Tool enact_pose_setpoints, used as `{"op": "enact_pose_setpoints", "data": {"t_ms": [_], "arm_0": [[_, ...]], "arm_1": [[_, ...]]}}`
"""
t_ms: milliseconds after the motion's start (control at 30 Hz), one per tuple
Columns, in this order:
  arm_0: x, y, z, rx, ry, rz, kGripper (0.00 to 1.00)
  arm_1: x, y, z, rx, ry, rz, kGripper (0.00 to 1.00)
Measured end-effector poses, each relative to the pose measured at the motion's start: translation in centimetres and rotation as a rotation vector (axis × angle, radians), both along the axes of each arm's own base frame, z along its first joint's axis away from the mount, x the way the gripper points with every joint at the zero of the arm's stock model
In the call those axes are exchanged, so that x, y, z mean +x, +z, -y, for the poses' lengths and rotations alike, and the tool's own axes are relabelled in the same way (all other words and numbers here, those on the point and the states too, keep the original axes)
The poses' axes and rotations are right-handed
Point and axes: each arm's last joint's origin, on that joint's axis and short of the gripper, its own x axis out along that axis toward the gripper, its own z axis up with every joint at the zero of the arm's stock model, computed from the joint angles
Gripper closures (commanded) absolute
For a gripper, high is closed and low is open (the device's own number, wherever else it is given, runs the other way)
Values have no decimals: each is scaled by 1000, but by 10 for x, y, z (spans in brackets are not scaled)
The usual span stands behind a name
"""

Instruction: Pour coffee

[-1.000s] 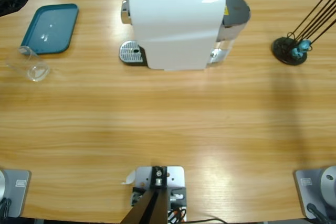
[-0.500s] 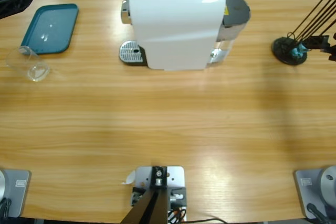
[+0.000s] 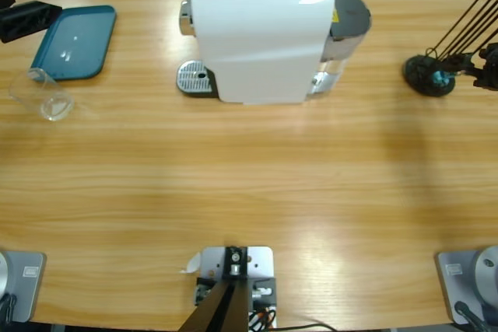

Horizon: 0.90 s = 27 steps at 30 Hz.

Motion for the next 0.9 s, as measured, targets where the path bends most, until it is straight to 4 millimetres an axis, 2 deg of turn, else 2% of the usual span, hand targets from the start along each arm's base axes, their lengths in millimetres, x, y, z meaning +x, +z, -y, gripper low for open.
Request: {"op": "enact_pose_setpoints", "data": {"t_ms": [333,433,567,600,633,767,833,900], "arm_0": [[0,-3,-1,8,7,-5,128],[0,-3,-1,8,8,-6,128],[0,-3,-2,8,8,-6,128],[0,-4,-2,8,8,-6,128],[0,-4,-2,9,8,-6,129],[-1,-5,-2,11,8,-9,129],[-1,-6,-2,14,8,-12,130],[-1,-7,-2,15,8,-13,128]], "arm_1": [[10,-11,-2,-4,0,-24,287],[12,-13,-2,-4,0,-25,405],[13,-13,-2,-4,0,-26,414],[13,-13,-2,-4,0,-26,433],[13,-13,-2,-4,0,-26,533],[13,-13,-2,-4,-1,-25,541],[13,-13,-1,-4,-4,-26,652],[13,-14,-1,-4,-6,-27,658]]}}
